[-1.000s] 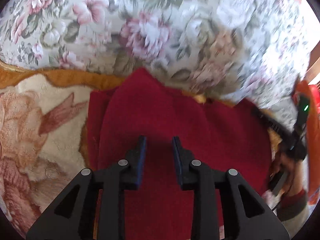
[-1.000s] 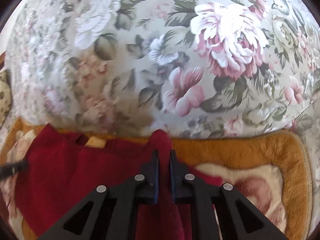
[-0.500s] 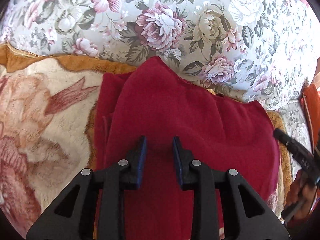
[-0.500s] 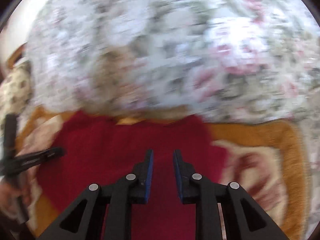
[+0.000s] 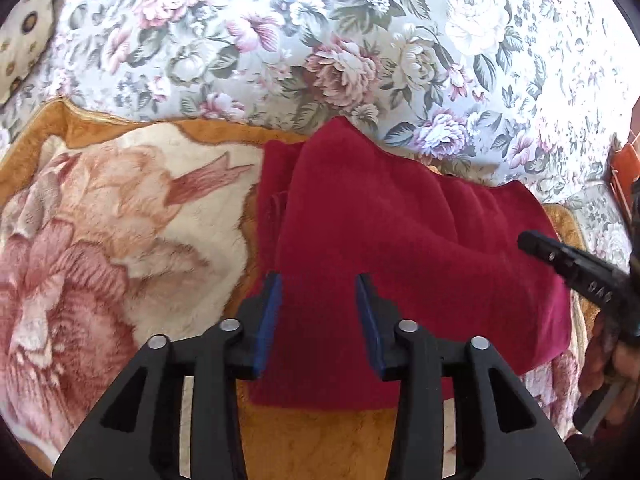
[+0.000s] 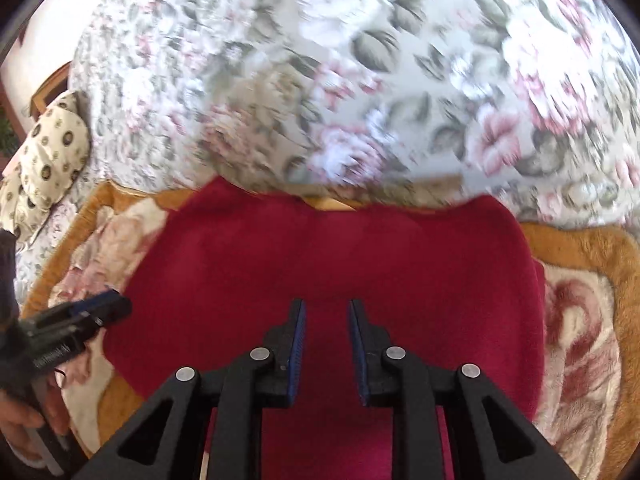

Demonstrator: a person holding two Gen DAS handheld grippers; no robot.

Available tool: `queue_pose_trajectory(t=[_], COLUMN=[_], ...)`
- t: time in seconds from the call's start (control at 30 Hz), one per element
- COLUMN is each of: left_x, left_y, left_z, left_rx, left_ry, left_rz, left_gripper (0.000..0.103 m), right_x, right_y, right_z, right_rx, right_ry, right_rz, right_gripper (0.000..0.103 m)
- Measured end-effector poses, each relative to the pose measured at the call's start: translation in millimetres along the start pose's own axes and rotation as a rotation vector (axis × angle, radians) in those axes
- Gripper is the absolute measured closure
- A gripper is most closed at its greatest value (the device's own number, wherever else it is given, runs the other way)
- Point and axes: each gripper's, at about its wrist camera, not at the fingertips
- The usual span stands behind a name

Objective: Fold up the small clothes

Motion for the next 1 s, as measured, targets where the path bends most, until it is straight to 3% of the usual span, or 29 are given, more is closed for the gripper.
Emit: queue_pose_trajectory(t=[0.07,0.43,0.5,0.6,0.7,0.87,0.93,0.97,1.0], left_x=[-2.5,-19.2,-18.6,-15.3,-17.1,-27.5,-31.5,-32.8,-34.6], left_y=[-0.8,6.3,11.6,18.0,19.5,21.1,19.5,18.8,18.4], left_z=[-6.2,-34.9,-37.8,-41.6,-42.8,-42.2,-42.9,-43.3,-43.7], left_rx=[0.000,0.023,0.024,0.024,0.034,0.033,0.037,0.038,0.039], left_ry=[-0.020,-0.089,-0.083,-0.047,-0.040,-0.066,-0.071,-0.075,-0.081], left_rz=[-0.010,-0.035,-0.046,-0.050,-0.069,-0.116,-0.113,-0.116,-0.125], left_gripper=[0.052,0.052,0.052,0.052,0.051,0.051,0.051,0.051,0.051], right_x=[-9.2,-65.7,-78.8,-102.8,-123.7,-149.4,-152.9,-157.3,-161.2], right_y=[0.8,32.3,43.3,68.1,90.6,141.9,152.8,151.6,149.2], right_z=[-2.9,3.1,11.8,22.7,31.3,39.7,39.8,39.3,38.9], right_rx=[0.000,-0.020,-0.040,-0.091,-0.126,-0.218,-0.234,-0.200,-0.175], right_ry=[0.004,0.015,0.029,0.064,0.083,0.080,0.066,0.026,-0.002], right_rz=[0.029,0.135,0.169,0.205,0.209,0.139,0.156,0.137,0.123], right_gripper=[0.082,0.082,0.070,0.066,0.066,0.067,0.087,0.097,0.097])
Point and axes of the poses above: each gripper's, at about its wrist camera, not at the fingertips, and y roughly the way its jaws point, x to its right, z to its top, and after that the axes turned 15 degrees about y, right-handed
